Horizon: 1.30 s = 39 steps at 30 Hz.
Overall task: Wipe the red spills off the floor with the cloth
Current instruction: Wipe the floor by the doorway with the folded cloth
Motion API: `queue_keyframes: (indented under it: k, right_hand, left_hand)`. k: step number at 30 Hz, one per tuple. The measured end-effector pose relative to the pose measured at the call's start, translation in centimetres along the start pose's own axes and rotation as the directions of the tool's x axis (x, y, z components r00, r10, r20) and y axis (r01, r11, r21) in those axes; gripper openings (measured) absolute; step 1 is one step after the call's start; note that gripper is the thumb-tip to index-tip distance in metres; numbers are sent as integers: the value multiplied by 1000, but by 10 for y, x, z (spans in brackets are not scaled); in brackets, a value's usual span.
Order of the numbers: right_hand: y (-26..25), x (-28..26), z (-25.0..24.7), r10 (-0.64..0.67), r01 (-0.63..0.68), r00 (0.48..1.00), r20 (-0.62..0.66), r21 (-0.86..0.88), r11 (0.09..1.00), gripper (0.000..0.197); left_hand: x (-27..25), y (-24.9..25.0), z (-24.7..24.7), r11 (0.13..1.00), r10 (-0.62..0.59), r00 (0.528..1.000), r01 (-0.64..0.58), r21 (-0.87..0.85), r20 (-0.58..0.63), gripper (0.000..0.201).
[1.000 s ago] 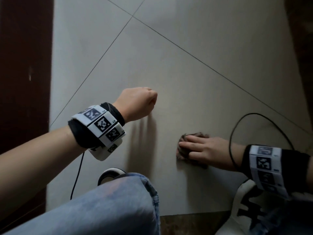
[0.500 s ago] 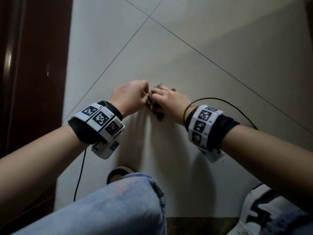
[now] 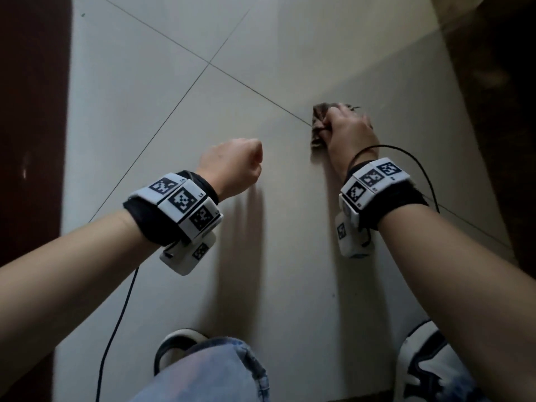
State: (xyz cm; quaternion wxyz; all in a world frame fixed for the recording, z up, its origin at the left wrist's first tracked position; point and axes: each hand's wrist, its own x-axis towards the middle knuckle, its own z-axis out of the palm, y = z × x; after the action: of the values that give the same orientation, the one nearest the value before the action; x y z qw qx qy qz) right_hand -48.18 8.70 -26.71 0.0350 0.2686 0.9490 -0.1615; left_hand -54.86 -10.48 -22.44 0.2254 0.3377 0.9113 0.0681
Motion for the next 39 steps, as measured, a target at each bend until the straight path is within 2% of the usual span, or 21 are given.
queue_keyframes:
  k: [8, 12, 14, 17, 20, 23, 26, 30, 35, 39]
  right_hand:
    - [42, -17, -19, 242, -238, 969, -47, 70, 969, 26]
    - [49, -39, -20, 233, -226, 972, -38, 136, 965, 22]
    - [52, -50, -23, 206, -200, 978, -10, 204, 958, 26]
    - [54, -64, -31, 181, -193, 981, 67, 338, 921, 34]
    - [53, -77, -38, 230, -271, 962, 146, 423, 865, 37]
    - [51, -88, -41, 254, -308, 949, 186, 374, 875, 35]
    - [48, -100, -41, 268, -313, 945, 188, 280, 907, 34]
    - [49, -107, -43, 299, -312, 948, 110, 126, 942, 31]
    - [61, -86, -40, 226, -226, 974, 17, 128, 966, 32]
    - [72, -59, -37, 230, -223, 972, -40, 125, 967, 34]
  left_hand:
    - [40, 62, 12, 987, 92, 994, -82, -137, 65, 23]
    - [54, 80, 23, 948, 92, 991, -59, -312, 94, 29]
    - [57, 89, 29, 929, 131, 990, -108, -355, 43, 33]
    - [59, 104, 35, 915, 239, 968, -249, -317, -71, 40]
    - [59, 118, 37, 913, 350, 935, -354, -203, -59, 44]
    - [55, 124, 39, 901, 433, 901, -434, 0, -18, 37]
    - [45, 125, 43, 876, 477, 879, -473, 90, -24, 33]
    - [46, 135, 44, 873, 482, 876, -478, 96, -24, 30]
    - [69, 154, 39, 860, 489, 871, -475, 185, -39, 26]
    - [91, 157, 34, 900, 426, 902, -413, 141, -74, 31]
